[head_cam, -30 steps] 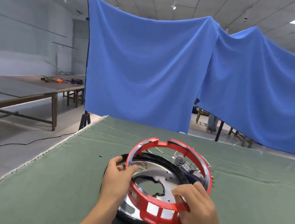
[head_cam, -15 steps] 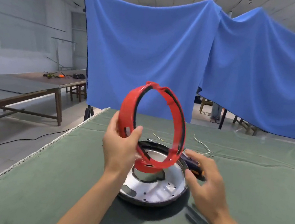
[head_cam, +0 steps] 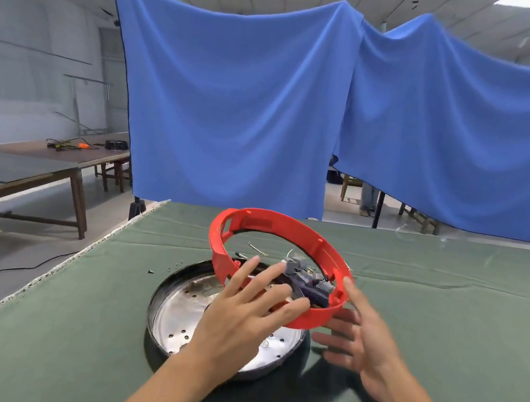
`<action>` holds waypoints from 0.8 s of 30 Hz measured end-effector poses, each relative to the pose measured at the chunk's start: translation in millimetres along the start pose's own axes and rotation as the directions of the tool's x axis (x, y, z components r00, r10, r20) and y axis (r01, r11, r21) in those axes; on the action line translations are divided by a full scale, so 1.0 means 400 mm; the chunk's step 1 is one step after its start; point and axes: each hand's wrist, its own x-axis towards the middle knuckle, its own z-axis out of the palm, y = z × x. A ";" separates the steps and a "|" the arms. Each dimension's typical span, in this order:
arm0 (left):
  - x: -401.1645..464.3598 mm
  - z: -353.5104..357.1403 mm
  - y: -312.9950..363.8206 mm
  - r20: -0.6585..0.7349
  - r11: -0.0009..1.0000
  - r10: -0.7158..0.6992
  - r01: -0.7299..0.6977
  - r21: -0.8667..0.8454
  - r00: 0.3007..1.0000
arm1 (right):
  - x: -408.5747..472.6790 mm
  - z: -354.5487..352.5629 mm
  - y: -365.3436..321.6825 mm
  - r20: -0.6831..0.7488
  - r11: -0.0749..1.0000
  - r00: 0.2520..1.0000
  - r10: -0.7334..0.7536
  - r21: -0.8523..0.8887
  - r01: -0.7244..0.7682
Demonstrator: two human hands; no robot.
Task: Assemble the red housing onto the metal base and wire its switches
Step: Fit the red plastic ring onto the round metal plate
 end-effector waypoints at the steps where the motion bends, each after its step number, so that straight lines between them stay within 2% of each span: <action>1: -0.004 0.001 0.003 0.024 1.000 0.011 -0.011 -0.011 1.000 | 0.003 0.002 0.003 -0.002 1.000 1.000 0.018 0.002 -0.018; 5: -0.014 -0.004 0.002 0.170 0.996 -0.024 0.038 -0.076 0.985 | 0.020 0.004 0.021 -0.114 0.997 0.993 -0.026 0.071 0.035; 7: -0.023 -0.017 -0.005 0.232 0.968 -0.145 0.186 -0.167 0.962 | 0.027 -0.005 0.022 -0.188 0.994 0.979 -0.082 0.063 0.095; 9: -0.033 -0.033 -0.016 0.208 0.872 -0.325 0.378 -0.311 0.922 | 0.033 -0.018 0.021 -0.233 0.986 0.962 -0.145 0.051 0.160; 11: -0.034 -0.047 -0.034 0.138 0.715 -0.563 0.564 -0.413 0.815 | 0.039 -0.026 0.023 -0.255 0.975 0.944 -0.209 0.016 0.220; 13: -0.031 -0.056 -0.053 0.131 0.480 -0.787 0.731 -0.485 0.603 | 0.043 -0.025 0.028 -0.267 0.963 0.926 -0.267 -0.035 0.268; 15: -0.029 -0.061 -0.071 0.258 0.137 -0.906 0.810 -0.571 0.335 | 0.045 -0.018 0.033 -0.261 0.949 0.912 -0.316 -0.067 0.309; 16: -0.031 -0.061 -0.079 0.364 -0.057 -0.905 0.784 -0.618 0.221 | 0.044 -0.014 0.034 -0.249 0.943 0.909 -0.334 -0.075 0.325; 17: -0.031 -0.062 -0.085 0.471 -0.231 -0.870 0.727 -0.647 0.143 | 0.041 -0.010 0.034 -0.233 0.937 0.908 -0.349 -0.085 0.339; 18: -0.031 -0.065 -0.089 0.559 -0.360 -0.822 0.667 -0.652 0.103 | 0.037 -0.007 0.034 -0.213 0.932 0.907 -0.363 -0.094 0.351; 19: -0.031 -0.069 -0.090 0.616 -0.440 -0.782 0.617 -0.652 0.094 | 0.033 -0.004 0.032 -0.191 0.926 0.906 -0.377 -0.098 0.365; 20: -0.030 -0.074 -0.090 0.643 -0.478 -0.758 0.577 -0.662 0.109 | 0.028 -0.003 0.032 -0.168 0.921 0.906 -0.389 -0.095 0.378; 24: -0.023 -0.086 -0.089 0.631 -0.477 -0.762 0.532 -0.700 0.146 | 0.015 -0.001 0.024 -0.081 0.922 0.923 -0.376 -0.130 0.364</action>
